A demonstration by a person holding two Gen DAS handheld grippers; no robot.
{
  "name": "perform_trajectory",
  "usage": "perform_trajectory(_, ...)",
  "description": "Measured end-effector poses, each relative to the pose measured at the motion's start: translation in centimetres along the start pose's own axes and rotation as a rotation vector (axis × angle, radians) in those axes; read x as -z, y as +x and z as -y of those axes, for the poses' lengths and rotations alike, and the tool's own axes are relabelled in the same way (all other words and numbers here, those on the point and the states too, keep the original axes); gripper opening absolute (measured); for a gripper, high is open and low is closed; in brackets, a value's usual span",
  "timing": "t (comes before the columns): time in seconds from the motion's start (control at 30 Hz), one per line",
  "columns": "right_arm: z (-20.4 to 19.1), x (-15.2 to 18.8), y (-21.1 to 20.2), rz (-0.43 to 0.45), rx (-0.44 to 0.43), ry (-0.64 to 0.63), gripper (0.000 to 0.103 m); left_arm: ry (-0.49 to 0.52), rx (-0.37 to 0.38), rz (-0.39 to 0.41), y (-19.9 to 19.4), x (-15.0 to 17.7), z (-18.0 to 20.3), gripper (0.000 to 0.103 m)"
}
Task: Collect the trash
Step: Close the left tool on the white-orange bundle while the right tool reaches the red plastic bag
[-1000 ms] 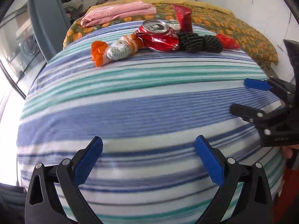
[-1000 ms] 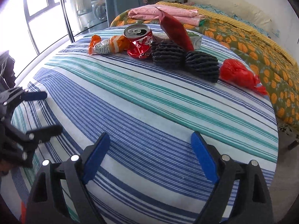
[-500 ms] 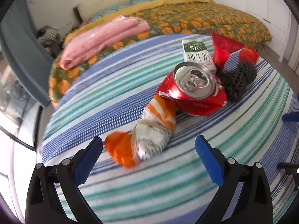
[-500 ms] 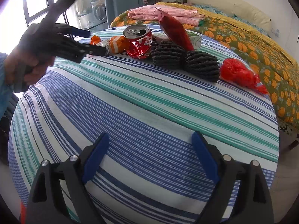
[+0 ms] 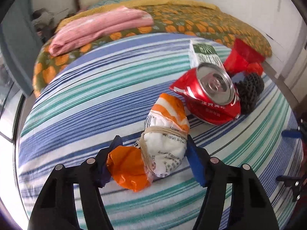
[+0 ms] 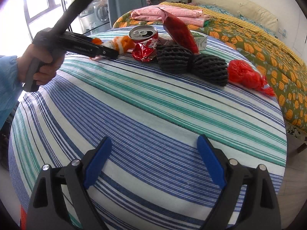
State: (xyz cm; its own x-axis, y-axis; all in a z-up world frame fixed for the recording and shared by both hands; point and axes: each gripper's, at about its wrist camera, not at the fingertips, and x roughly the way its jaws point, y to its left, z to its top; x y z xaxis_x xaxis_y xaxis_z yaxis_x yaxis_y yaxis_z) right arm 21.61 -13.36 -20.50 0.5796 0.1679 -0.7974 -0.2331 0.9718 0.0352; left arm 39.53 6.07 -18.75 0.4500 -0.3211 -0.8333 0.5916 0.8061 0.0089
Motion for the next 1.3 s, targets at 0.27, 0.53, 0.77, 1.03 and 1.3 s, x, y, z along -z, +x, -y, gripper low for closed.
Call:
perform_trajectory(0.27,0.0,0.0,0.0,0.000,0.000,0.000,0.088,-0.270,-0.089,-0.028,-5.7,5.5,2.4,0.065)
perform_trajectory(0.53,0.0,0.0,0.0,0.000,0.000,0.000,0.088,-0.323,-0.124,0.034,-7.5,9.8,7.4,0.073)
perform_trajectory(0.77,0.0,0.0,0.0,0.000,0.001,-0.001,0.088,-0.284,-0.194,0.015,-6.1,10.8,8.0,0.090)
perform_trajectory(1.03,0.0,0.0,0.1,0.000,0.001,-0.001,0.088,-0.283,-0.186,0.006,-5.7,11.0,7.8,0.098)
perform_trajectory(1.3,3.7,-0.2,-1.4,0.054,-0.043,0.119,0.088,-0.290,-0.187,0.010,-5.8,11.0,7.8,0.098)
